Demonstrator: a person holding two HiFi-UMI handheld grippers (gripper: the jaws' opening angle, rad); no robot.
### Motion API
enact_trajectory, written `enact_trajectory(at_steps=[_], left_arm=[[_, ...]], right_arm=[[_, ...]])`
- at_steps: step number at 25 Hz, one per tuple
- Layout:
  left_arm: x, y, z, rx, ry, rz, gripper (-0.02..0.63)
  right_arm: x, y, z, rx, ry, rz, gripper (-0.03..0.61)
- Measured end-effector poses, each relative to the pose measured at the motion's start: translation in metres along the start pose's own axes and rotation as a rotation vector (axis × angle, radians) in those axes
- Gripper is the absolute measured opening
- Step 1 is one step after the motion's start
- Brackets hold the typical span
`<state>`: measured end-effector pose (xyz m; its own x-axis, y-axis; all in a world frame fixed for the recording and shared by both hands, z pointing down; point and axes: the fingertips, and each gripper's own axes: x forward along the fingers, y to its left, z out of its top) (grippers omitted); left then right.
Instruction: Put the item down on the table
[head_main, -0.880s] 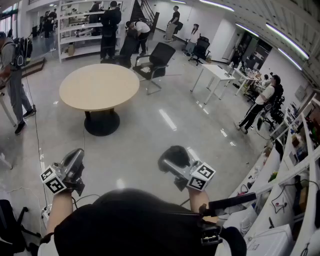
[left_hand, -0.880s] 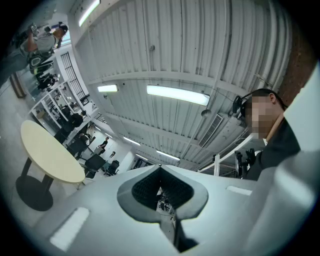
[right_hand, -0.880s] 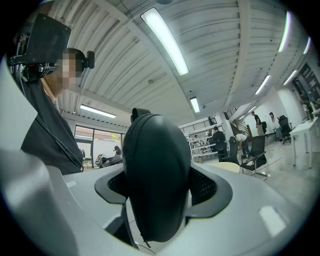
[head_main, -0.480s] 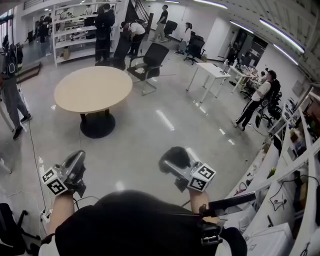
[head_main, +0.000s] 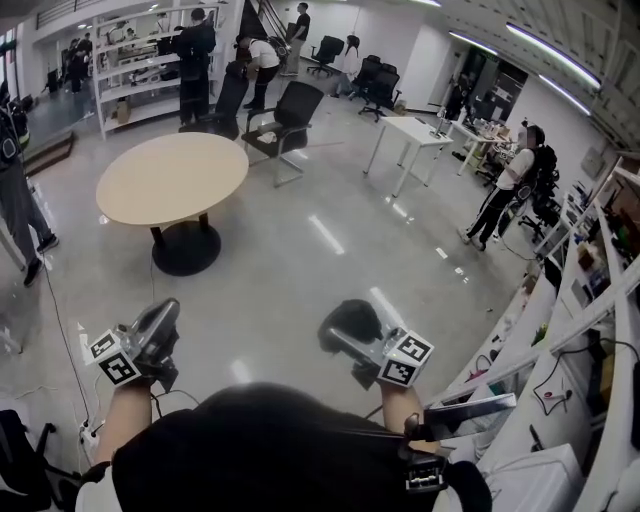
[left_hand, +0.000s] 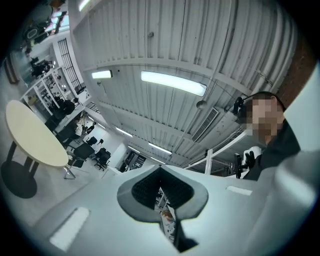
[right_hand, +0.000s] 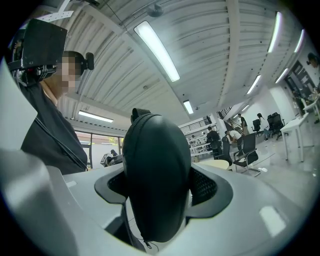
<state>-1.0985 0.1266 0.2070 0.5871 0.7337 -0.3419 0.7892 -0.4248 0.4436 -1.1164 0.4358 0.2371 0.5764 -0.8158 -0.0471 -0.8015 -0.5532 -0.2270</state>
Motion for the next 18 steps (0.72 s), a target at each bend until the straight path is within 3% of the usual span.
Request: enact_trajectory(at_steps=[9, 18], left_arm=[[0.045, -0.003, -0.033, -0.065, 0.069, -0.059, -0.006], [0.088, 0.059, -0.034, -0.127, 0.092, -0.115, -0.006]], right_arm=[[-0.032, -0.017, -0.016, 0.034, 0.021, -0.065, 0.337], [0.003, -0.061, -0.009, 0.031, 0.046, -0.126, 0.337]])
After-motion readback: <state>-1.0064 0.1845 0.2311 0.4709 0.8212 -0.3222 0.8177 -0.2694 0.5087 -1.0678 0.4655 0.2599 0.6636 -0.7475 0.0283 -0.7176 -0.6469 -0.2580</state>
